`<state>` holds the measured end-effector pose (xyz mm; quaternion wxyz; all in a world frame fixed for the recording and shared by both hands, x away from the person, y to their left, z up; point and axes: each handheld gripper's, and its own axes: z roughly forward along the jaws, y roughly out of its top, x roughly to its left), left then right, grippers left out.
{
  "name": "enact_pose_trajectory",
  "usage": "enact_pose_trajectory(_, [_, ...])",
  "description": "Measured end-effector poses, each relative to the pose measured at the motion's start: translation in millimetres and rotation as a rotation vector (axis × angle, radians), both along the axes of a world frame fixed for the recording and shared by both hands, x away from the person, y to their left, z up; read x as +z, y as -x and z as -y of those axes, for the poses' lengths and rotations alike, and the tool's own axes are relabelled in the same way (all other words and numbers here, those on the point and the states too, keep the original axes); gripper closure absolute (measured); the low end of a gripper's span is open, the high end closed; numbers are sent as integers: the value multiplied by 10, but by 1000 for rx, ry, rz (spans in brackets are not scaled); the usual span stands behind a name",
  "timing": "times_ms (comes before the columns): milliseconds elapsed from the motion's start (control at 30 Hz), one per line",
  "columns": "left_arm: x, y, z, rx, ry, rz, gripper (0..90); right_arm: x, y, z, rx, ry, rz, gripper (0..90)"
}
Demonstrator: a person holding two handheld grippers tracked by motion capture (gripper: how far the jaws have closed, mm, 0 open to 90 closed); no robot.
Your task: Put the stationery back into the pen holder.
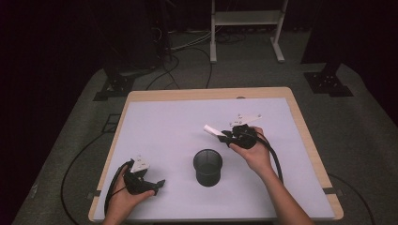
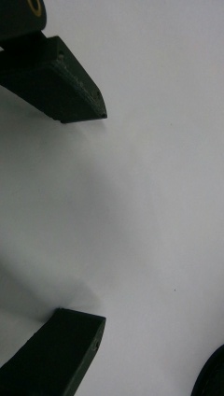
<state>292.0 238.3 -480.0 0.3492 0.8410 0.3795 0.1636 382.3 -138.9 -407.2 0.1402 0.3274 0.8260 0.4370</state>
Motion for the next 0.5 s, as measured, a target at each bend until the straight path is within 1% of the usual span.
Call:
enact_pose_trajectory(67, [-1, 0, 1, 1, 2, 0, 22, 12, 11, 15, -1, -6, 2, 706])
enact_pose_trajectory(233, [0, -1, -1, -1, -1, 1, 22, 107, 100, 99, -4, -7, 12, 706])
enact_pose_trajectory(267, [0, -1, -1, -1, -1, 1, 22, 121, 119, 114, -7, -9, 9, 706])
enact_pose_trajectory(500, [2, -1, -2, -2, -3, -1, 22, 218, 261, 191, 10, -26, 7, 706])
